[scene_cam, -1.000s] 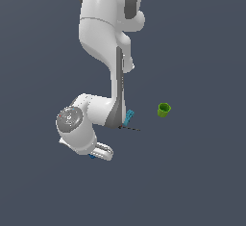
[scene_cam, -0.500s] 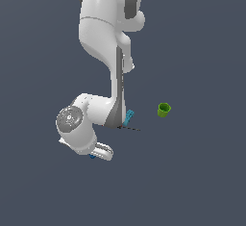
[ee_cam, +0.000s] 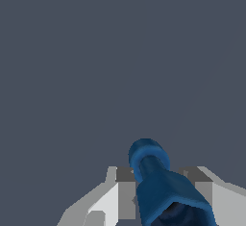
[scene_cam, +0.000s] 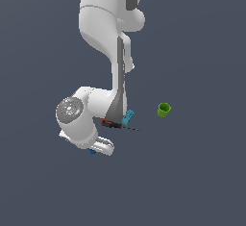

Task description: Pick up a designated object from a clutter of objects.

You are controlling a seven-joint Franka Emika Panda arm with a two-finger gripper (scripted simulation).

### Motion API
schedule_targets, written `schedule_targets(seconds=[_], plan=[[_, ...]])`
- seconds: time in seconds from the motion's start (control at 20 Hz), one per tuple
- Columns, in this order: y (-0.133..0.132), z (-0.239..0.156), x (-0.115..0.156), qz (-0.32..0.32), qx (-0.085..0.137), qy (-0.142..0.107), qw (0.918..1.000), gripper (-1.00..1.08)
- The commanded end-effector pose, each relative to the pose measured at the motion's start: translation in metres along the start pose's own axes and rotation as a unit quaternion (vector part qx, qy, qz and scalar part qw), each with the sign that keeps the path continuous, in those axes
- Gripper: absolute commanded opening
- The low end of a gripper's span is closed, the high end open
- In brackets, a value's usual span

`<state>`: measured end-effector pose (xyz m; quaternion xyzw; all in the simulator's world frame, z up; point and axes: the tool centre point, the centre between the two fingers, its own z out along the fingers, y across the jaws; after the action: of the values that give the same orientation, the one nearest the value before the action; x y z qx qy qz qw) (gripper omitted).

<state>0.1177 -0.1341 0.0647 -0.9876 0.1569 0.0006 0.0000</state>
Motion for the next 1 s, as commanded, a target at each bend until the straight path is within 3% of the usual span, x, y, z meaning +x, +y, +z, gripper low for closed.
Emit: schedule_targets(seconds=[0.0, 0.95], plan=[[0.000, -0.011, -0.007, 0.000, 0.000, 0.001, 1.0000, -1.00], [0.004, -0.147, -0.093, 0.000, 0.001, 0.000, 1.0000, -1.00]])
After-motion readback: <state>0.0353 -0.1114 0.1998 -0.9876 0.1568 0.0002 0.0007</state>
